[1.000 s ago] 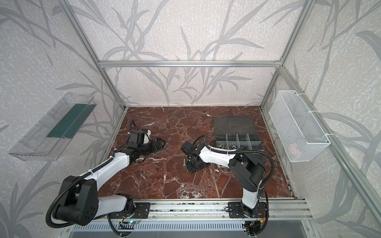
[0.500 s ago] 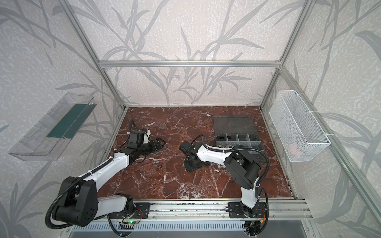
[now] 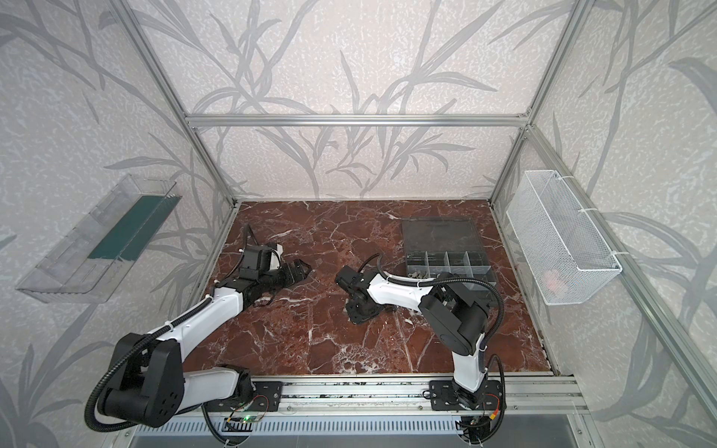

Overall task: Sort the screws and nuts into containers
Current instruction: Pick up the nut from the center of the table.

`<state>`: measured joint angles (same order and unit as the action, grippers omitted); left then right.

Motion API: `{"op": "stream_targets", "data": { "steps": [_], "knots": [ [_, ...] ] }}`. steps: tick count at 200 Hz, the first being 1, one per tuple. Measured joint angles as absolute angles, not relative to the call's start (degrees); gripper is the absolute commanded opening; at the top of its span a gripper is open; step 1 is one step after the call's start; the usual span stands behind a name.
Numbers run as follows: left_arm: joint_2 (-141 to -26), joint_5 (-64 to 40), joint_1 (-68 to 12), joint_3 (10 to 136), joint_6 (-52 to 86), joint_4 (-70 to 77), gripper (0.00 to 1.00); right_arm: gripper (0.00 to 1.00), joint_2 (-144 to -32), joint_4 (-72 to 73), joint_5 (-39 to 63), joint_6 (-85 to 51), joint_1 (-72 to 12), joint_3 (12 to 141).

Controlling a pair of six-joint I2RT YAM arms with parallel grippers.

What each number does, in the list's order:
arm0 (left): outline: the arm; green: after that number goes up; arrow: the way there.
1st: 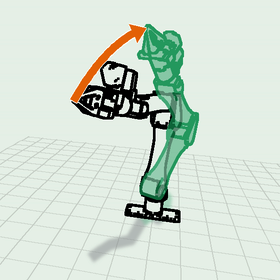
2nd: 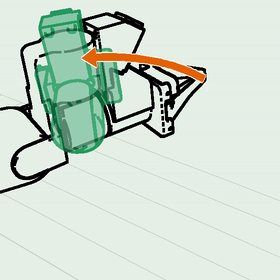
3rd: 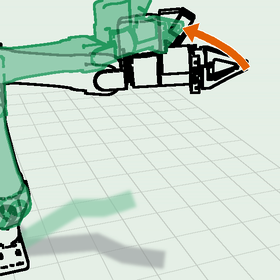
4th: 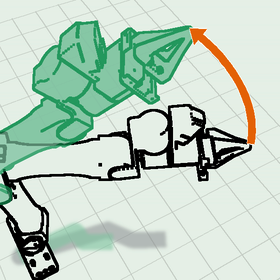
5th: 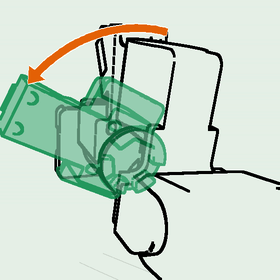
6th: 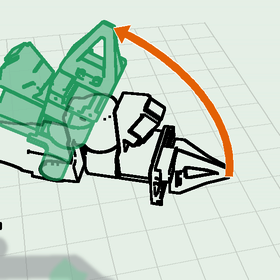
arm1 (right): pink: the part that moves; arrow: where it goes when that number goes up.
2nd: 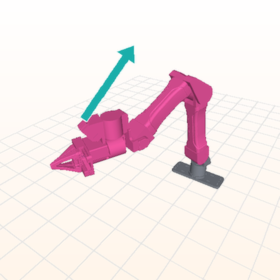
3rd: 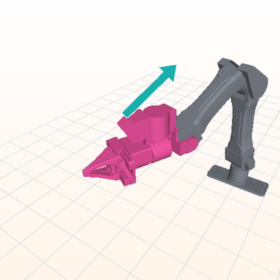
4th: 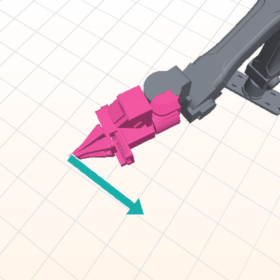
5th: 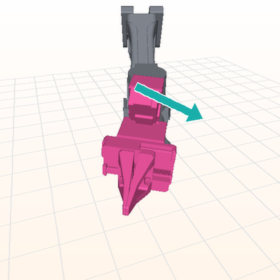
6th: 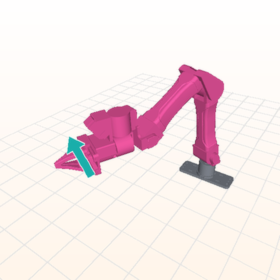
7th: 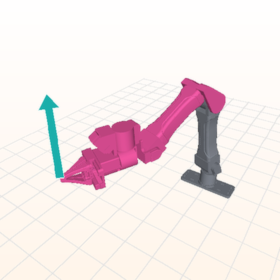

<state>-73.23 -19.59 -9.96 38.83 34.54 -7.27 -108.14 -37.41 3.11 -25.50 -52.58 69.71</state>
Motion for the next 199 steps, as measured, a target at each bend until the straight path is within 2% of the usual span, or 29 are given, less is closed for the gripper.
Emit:
{"op": "stream_targets", "data": {
  "steps": [46,86,117,161,199],
  "knots": [
    [-73.1,-19.6,-10.0,38.8,34.5,-7.3,0.99,0.00,-108.7,-39.2,1.9,-25.3,-53.0,70.8],
    [-72.7,-19.6,-10.0,38.8,34.5,-7.3,0.99,0.00,-107.9,-39.5,1.3,-24.9,-52.5,70.8],
    [-72.5,-19.5,-9.9,38.8,34.5,-7.3,0.99,0.00,-101.6,-40.3,1.8,-23.3,-49.1,70.5],
    [-72.5,-19.4,-9.9,38.8,34.5,-7.3,0.99,0.00,-87.7,-41.4,0.8,-20.3,-33.9,70.1],
    [-72.5,-19.4,-9.9,38.8,34.5,-7.3,0.99,0.00,-84.4,-42.8,-2.8,-19.4,-20.2,69.3]
  ]
}}
